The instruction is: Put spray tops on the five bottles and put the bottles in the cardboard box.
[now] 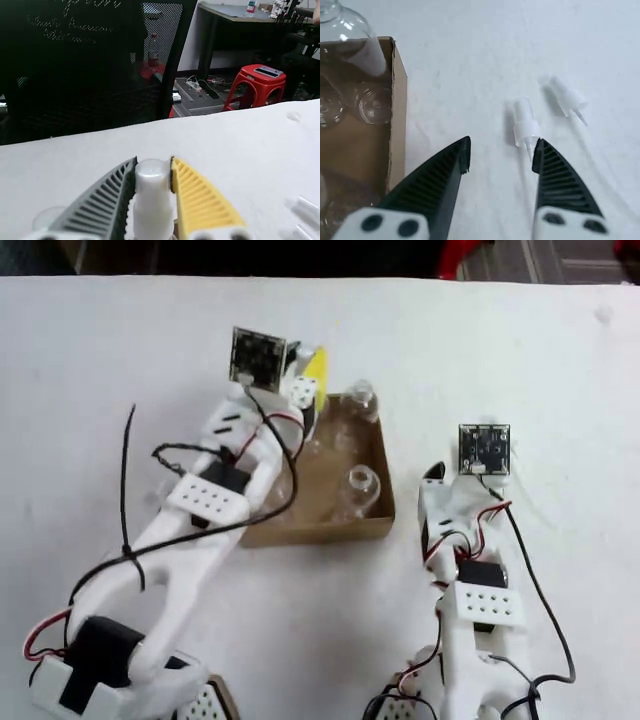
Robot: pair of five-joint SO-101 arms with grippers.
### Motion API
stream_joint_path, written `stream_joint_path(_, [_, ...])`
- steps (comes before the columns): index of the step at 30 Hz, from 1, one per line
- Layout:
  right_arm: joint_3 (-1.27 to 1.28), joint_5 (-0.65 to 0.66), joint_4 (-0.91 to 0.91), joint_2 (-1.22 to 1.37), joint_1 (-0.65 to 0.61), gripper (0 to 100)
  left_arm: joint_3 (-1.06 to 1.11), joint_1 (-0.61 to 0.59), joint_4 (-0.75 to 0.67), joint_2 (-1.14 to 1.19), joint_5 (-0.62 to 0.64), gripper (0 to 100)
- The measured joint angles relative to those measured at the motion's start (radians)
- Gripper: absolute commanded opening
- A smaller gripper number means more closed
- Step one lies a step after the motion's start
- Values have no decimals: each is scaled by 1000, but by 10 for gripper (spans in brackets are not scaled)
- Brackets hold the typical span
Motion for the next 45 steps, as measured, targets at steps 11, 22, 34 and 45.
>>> stream_joint_path(11, [0,0,0,0,0,183,104,38,-158,-2,-12,24])
stream_joint_path(22, [0,0,0,0,0,183,110,40,-183,-2,-12,24])
stream_joint_path(34, [0,0,0,0,0,183,132,40,-183,-2,-66,27])
stream_joint_path(45, [0,0,0,0,0,183,190,37,-190,-3,-63,226])
